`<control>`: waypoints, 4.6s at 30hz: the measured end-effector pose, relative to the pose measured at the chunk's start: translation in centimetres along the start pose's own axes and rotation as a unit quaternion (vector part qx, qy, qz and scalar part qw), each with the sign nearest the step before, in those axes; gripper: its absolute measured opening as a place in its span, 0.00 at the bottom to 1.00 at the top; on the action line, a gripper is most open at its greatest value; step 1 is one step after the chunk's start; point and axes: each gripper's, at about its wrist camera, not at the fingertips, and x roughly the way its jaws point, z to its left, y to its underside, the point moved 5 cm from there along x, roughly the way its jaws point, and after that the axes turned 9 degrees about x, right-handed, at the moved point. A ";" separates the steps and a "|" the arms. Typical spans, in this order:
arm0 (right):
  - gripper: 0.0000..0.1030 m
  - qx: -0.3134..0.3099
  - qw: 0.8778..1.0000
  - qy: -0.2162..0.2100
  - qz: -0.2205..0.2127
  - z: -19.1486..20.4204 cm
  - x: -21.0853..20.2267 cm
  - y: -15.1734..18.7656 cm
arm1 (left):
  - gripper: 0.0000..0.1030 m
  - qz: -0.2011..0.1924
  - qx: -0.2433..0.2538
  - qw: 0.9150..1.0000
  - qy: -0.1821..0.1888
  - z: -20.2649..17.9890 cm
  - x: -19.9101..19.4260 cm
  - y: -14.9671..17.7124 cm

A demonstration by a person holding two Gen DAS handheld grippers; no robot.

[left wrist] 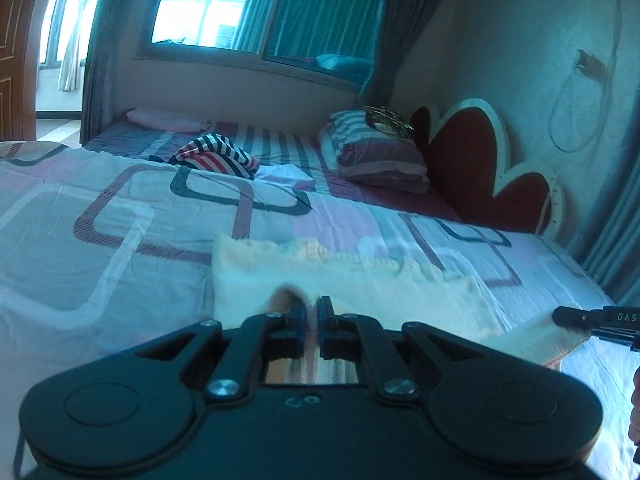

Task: Fold small clothes

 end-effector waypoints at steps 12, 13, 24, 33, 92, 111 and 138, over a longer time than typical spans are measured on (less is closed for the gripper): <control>0.07 0.089 0.994 0.014 0.059 -4.7 11.9 -5.0 | 0.05 0.057 -0.047 0.997 -0.033 2.9 10.9 -2.1; 0.07 0.094 0.993 0.017 0.063 -5.0 12.5 -5.1 | 0.05 0.064 -0.052 0.996 -0.038 3.1 11.6 -2.1; 0.72 0.074 0.996 0.052 -0.003 -5.9 14.9 -8.4 | 0.52 0.055 -0.040 0.992 -0.108 4.9 14.4 -4.8; 0.72 -0.021 0.997 0.070 0.025 -5.7 16.2 -7.0 | 0.63 0.064 0.039 0.993 -0.095 5.2 12.4 -3.4; 0.23 -0.120 0.991 0.032 0.054 2.5 17.7 -1.1 | 0.68 0.083 0.127 0.987 -0.047 -4.9 15.8 -0.9; 0.23 -0.113 0.989 0.078 0.049 -2.9 15.2 -0.2 | 0.65 0.112 0.055 0.987 -0.105 0.4 11.9 1.9; 0.29 -0.125 0.986 0.078 0.079 1.4 8.0 9.0 | 0.69 0.136 0.079 0.984 -0.080 -2.7 7.2 6.3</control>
